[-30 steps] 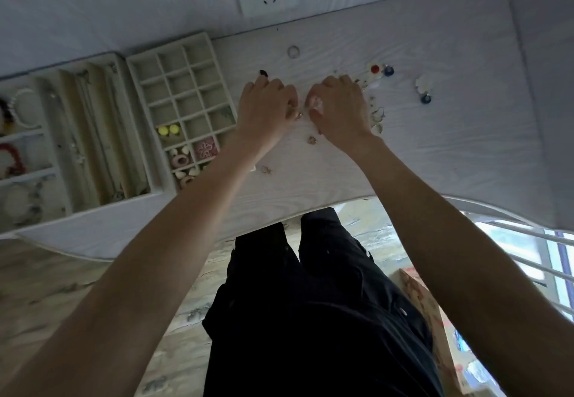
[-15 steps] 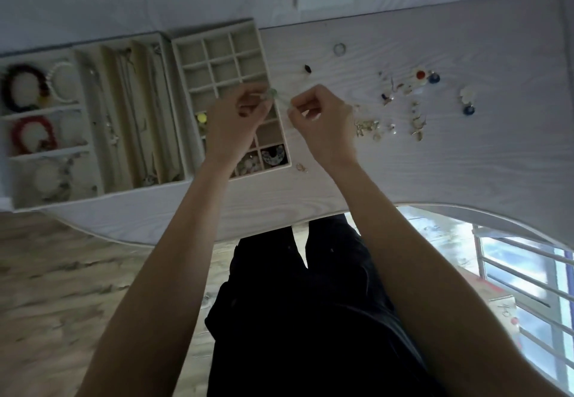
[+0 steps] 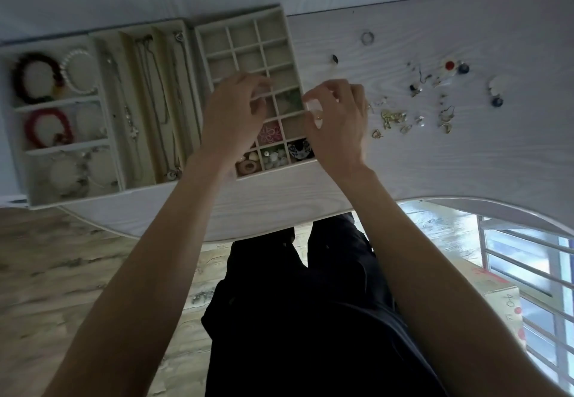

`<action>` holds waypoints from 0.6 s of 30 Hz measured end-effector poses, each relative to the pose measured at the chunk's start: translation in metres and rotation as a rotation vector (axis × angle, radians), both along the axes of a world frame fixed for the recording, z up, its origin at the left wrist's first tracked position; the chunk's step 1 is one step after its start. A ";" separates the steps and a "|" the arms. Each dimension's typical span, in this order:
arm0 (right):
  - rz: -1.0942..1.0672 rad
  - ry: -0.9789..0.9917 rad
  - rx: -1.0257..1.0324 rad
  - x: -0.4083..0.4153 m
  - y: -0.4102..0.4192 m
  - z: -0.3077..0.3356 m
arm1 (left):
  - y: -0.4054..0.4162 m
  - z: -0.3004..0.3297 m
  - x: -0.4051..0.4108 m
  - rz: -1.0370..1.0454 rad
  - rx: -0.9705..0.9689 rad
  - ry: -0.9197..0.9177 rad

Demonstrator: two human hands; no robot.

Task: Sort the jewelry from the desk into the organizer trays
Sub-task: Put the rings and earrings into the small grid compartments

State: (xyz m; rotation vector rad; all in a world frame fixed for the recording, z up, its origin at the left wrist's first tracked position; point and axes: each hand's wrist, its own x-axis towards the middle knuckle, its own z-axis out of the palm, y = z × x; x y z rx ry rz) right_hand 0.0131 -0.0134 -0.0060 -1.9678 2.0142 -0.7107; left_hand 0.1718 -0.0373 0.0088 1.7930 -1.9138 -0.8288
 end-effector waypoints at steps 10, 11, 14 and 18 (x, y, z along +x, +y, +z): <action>0.167 0.294 0.085 0.006 -0.004 0.000 | -0.002 -0.013 -0.015 -0.195 -0.136 -0.348; 0.165 0.296 0.102 0.007 -0.003 -0.001 | -0.001 -0.013 -0.017 -0.193 -0.129 -0.358; 0.151 0.196 0.127 0.010 -0.002 -0.005 | 0.000 -0.017 -0.017 -0.181 -0.101 -0.351; 0.115 0.013 0.203 0.013 0.000 -0.009 | 0.003 -0.020 -0.012 -0.173 -0.117 -0.305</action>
